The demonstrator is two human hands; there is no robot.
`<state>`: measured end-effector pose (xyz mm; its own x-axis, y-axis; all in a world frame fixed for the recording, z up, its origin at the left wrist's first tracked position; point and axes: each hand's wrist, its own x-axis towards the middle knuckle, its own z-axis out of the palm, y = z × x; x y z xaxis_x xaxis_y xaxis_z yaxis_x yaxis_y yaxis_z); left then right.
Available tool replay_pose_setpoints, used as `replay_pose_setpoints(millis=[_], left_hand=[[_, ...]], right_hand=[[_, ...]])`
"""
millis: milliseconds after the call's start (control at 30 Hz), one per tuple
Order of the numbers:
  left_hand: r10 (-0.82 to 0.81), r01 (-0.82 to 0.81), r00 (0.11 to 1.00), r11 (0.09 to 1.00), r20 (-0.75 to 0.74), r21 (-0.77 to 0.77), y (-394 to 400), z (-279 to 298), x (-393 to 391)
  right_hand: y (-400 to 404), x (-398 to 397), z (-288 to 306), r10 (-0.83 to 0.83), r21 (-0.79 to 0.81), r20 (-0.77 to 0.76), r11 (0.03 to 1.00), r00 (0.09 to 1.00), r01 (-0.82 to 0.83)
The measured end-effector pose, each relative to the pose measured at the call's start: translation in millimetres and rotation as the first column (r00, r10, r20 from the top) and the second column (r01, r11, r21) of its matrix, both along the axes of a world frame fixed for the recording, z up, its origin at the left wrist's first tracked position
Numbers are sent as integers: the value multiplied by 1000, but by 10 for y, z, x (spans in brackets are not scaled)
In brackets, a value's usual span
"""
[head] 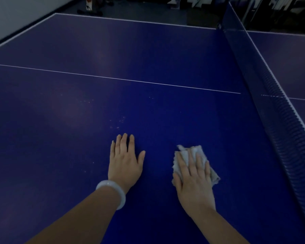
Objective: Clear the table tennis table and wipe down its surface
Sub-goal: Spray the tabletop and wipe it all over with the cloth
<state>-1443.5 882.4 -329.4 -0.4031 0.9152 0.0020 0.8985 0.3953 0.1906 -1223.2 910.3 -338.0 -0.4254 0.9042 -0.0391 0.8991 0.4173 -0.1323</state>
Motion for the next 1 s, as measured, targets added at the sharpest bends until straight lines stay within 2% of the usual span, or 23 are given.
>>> replay_pose_setpoints(millis=[67, 133, 200, 300, 367, 400, 467, 533, 567, 633, 733, 800, 833, 900, 1000], left_hand=[[20, -20, 999, 1000, -34, 1, 16, -33, 15], [24, -24, 999, 1000, -42, 5, 15, -58, 18], [29, -29, 998, 1000, -50, 5, 17, -64, 14], [33, -34, 998, 999, -46, -16, 28, -55, 16], [38, -39, 999, 999, -27, -24, 30, -54, 15], [39, -40, 999, 999, -20, -26, 29, -48, 15], [41, -42, 999, 999, -9, -30, 34, -25, 22], [44, -44, 999, 998, 6, -33, 33, -13, 26], [45, -44, 999, 998, 14, -38, 32, -8, 28], [48, -47, 999, 998, 21, -44, 29, 10, 22], [51, -49, 998, 997, 33, -53, 35, 7, 11], [48, -46, 999, 998, 26, -53, 35, 2, 7], [45, -44, 999, 998, 23, -54, 35, 7, 4], [40, -39, 999, 998, 14, -57, 38, 14, 1], [44, -44, 999, 998, 4, -43, 42, 10, -1]], right_hand=[[223, -36, -4, 145, 5, 46, 989, 988, -145], [616, 27, 11, 150, -20, 83, 989, 985, -149], [1034, 111, 24, -26, -29, 102, 999, 994, 29], [1515, 37, 84, -311, -84, 53, 946, 949, 314], [1720, -254, 125, -372, -125, 64, 918, 926, 377], [1777, -452, 140, -334, -140, 66, 930, 940, 340], [1789, -857, 134, -103, -150, 45, 983, 994, 109], [1780, -1096, 92, 153, -143, 32, 979, 988, -147], [1838, -1126, 78, 204, -152, 32, 969, 978, -197], [2076, -1105, 81, 128, -166, 56, 979, 990, -118], [2485, -1197, 130, -131, -202, 94, 968, 987, 147], [2625, -1471, 152, -179, -223, 95, 955, 979, 196], [2643, -1645, 158, -143, -230, 95, 960, 985, 162], [2593, -1978, 184, 33, -249, 97, 968, 995, -7], [2379, -2188, 180, 319, -266, 79, 920, 945, -288]])
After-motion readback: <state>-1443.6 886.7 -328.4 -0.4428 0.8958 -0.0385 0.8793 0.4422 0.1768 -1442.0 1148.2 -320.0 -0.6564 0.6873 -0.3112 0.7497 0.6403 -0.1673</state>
